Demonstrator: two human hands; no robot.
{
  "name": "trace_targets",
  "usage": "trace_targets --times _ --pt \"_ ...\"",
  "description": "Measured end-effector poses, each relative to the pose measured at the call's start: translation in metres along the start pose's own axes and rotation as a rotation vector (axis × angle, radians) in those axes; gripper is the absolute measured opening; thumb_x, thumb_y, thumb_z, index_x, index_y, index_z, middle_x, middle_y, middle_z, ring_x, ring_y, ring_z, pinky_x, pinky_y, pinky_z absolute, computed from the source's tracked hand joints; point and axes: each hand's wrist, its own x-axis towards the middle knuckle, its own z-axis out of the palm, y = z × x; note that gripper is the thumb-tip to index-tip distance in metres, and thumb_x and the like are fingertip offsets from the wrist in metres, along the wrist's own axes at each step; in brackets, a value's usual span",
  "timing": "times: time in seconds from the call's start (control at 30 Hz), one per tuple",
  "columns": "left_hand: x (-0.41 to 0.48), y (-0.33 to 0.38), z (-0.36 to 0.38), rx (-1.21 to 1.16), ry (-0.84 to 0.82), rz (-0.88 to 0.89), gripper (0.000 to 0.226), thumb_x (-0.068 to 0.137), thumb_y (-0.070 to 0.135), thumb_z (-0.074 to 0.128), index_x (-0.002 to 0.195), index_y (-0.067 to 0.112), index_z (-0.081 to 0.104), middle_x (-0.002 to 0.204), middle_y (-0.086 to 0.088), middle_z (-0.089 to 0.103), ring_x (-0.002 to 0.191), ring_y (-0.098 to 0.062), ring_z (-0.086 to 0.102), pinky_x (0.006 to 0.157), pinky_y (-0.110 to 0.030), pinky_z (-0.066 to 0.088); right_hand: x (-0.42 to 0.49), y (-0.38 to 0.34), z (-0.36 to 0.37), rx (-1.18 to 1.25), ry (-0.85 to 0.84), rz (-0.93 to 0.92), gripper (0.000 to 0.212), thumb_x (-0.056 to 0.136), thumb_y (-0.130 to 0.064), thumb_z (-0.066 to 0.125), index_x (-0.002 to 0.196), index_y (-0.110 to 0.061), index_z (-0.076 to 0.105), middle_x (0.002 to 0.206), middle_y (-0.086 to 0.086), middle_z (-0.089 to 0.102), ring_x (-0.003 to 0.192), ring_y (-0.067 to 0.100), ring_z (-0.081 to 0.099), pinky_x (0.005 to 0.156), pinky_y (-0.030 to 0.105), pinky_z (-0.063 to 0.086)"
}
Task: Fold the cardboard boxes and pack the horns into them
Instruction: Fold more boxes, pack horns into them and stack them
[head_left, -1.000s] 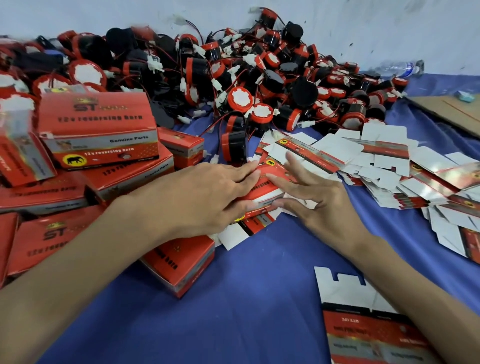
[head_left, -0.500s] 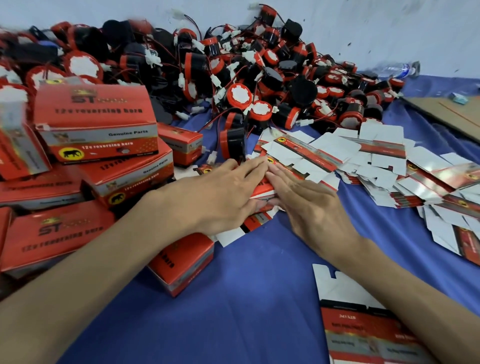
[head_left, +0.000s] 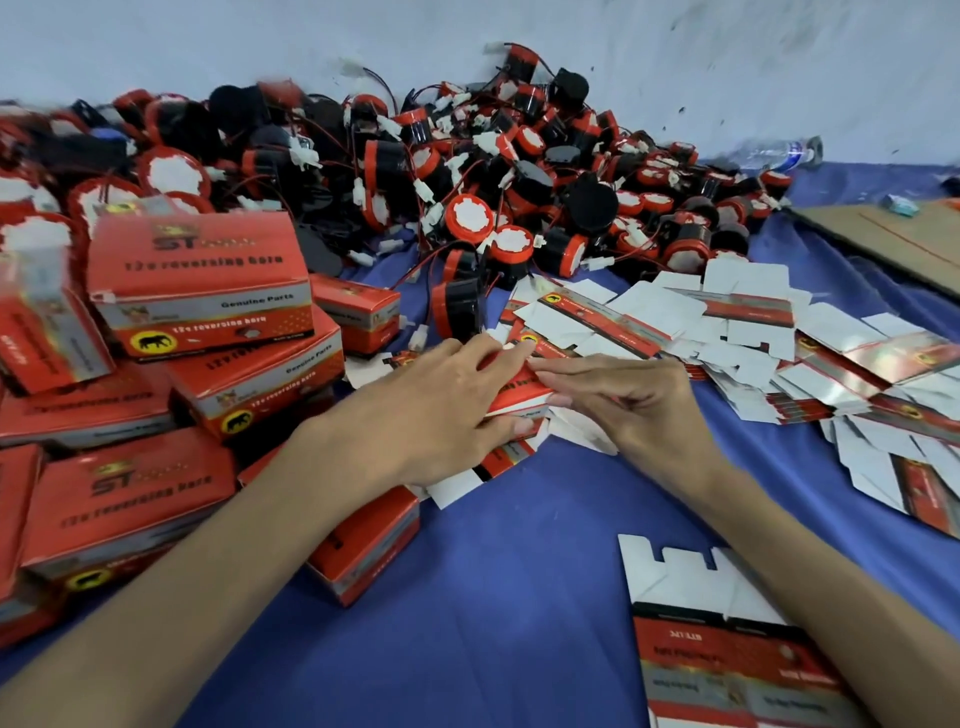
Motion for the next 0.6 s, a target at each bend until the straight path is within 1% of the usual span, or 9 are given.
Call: trace_targets --times 0.07,0.17,0.23,0.33,0.47,0.53,0.6 --pt "0.0001 0.0013 -0.0001 -0.007 -0.008 0.016 0.071 0.094 0.056 0.028 0.153 0.031 -0.002 0.153 0.009 0.017 0.133 -0.017 0.029 0.111 -0.036 0.029 -0.0015 0.0021 0.0012 0.027 0.023 0.026 0.023 0.082 0.004 0.066 0.106 0.003 0.067 0.108 0.008 0.069 0.102 0.011 0.068 0.091 0.026 0.053" --pt "0.0013 0.0033 0.0002 0.019 -0.019 0.018 0.071 0.091 0.055 0.022 0.153 0.028 0.002 0.155 0.007 0.015 0.132 -0.020 0.030 0.111 -0.036 0.027 -0.0030 0.0034 0.0043 -0.011 0.043 -0.020 0.026 0.081 0.012 0.066 0.106 0.004 0.066 0.107 0.005 0.068 0.099 0.011 0.068 0.089 0.022 0.052" --pt "0.0036 0.0027 -0.0008 0.036 -0.031 0.022 0.067 0.096 0.052 0.026 0.153 0.025 0.006 0.156 0.006 0.015 0.133 -0.021 0.031 0.110 -0.034 0.025 -0.0032 0.0032 0.0059 -0.006 0.041 -0.036 0.028 0.081 0.010 0.066 0.108 0.002 0.064 0.107 0.001 0.067 0.099 0.010 0.067 0.089 0.021 0.051" --pt "0.0054 0.0013 -0.0022 0.042 -0.057 0.027 0.065 0.098 0.051 0.029 0.154 0.025 0.007 0.157 0.004 0.014 0.136 -0.022 0.029 0.112 -0.034 0.022 -0.0033 0.0018 0.0074 0.078 0.031 0.022 0.026 0.082 0.002 0.067 0.108 -0.001 0.064 0.107 -0.004 0.067 0.100 0.007 0.065 0.090 0.020 0.050" --pt "0.0061 -0.0002 0.0001 0.060 -0.039 0.012 0.078 0.095 0.055 0.030 0.154 0.017 -0.005 0.158 0.001 0.015 0.138 -0.021 0.027 0.112 -0.035 0.024 -0.0022 -0.0012 0.0078 0.188 0.009 0.106 0.028 0.081 -0.011 0.067 0.108 -0.005 0.066 0.102 -0.009 0.070 0.099 0.005 0.064 0.089 0.020 0.049" --pt "0.0060 -0.0028 0.0008 0.033 -0.025 -0.019 0.085 0.093 0.058 0.034 0.153 0.016 -0.009 0.158 0.001 0.017 0.139 -0.019 0.025 0.111 -0.033 0.025 -0.0022 -0.0014 0.0082 0.197 -0.013 0.123 0.027 0.081 -0.007 0.069 0.108 -0.006 0.067 0.101 -0.010 0.070 0.098 0.008 0.064 0.089 0.020 0.049" --pt "0.0056 -0.0050 0.0002 -0.013 -0.013 -0.039 0.087 0.092 0.059 0.039 0.153 0.017 -0.007 0.158 0.002 0.018 0.141 -0.019 0.022 0.111 -0.034 0.025 -0.0025 -0.0008 0.0081 0.163 -0.033 0.106 0.028 0.081 -0.002 0.070 0.108 -0.006 0.066 0.102 -0.010 0.070 0.098 0.013 0.064 0.088 0.020 0.049"
